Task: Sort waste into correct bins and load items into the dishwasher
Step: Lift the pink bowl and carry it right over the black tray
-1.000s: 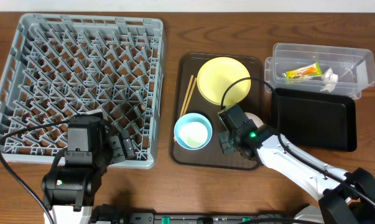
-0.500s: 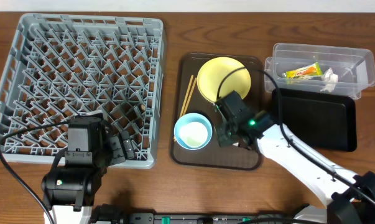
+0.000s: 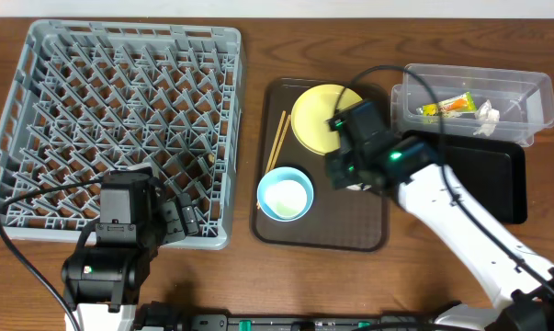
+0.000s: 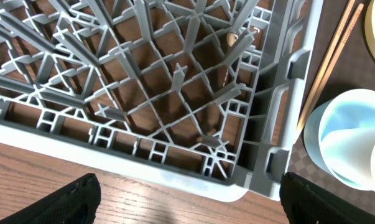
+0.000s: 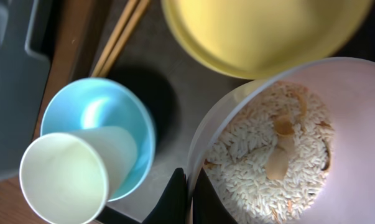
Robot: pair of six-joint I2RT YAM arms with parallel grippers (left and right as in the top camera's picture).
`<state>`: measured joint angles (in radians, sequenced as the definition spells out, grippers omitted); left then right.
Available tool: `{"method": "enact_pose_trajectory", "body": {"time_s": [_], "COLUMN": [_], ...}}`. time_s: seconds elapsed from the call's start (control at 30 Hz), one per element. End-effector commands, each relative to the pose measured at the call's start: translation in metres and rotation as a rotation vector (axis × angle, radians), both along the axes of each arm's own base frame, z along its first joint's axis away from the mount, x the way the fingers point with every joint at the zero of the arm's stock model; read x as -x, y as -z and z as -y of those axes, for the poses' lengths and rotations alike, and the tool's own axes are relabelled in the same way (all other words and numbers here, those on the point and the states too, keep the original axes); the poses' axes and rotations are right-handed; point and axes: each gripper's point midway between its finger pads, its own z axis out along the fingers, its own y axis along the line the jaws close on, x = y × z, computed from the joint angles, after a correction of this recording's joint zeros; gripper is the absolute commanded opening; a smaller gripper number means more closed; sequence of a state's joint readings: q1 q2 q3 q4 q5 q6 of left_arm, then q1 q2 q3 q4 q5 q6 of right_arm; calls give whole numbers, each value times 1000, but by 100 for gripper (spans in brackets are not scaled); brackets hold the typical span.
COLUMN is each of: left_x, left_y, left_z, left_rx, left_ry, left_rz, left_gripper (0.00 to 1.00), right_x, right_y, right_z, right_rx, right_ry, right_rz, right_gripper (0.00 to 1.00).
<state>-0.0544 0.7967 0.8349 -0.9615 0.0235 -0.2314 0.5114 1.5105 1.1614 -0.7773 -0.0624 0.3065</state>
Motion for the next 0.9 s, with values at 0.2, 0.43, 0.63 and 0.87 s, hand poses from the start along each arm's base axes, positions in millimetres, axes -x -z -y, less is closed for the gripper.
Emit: {"method": "enact_pose_trajectory", "body": {"time_s": [0.2, 0.43, 0.63, 0.87], "left_x": [-3, -3, -3, -3], "left_y": [-9, -9, -9, -9], "left_z": [1, 1, 1, 1], "left_rx": [-5, -5, -5, -5], "left_ry": [18, 18, 18, 18], "left_rz": [25, 25, 25, 25], "left_gripper": [94, 94, 94, 94], "right_x": [-30, -36, -33, -26], "right_y": [-42, -47, -50, -52], "right_z": [58, 119, 164, 193], "right_rx": [-251, -381, -436, -581], "right_ry": [140, 249, 321, 370], "right_rz": [16, -9, 0, -14], "right_gripper": [1, 1, 1, 1]}}
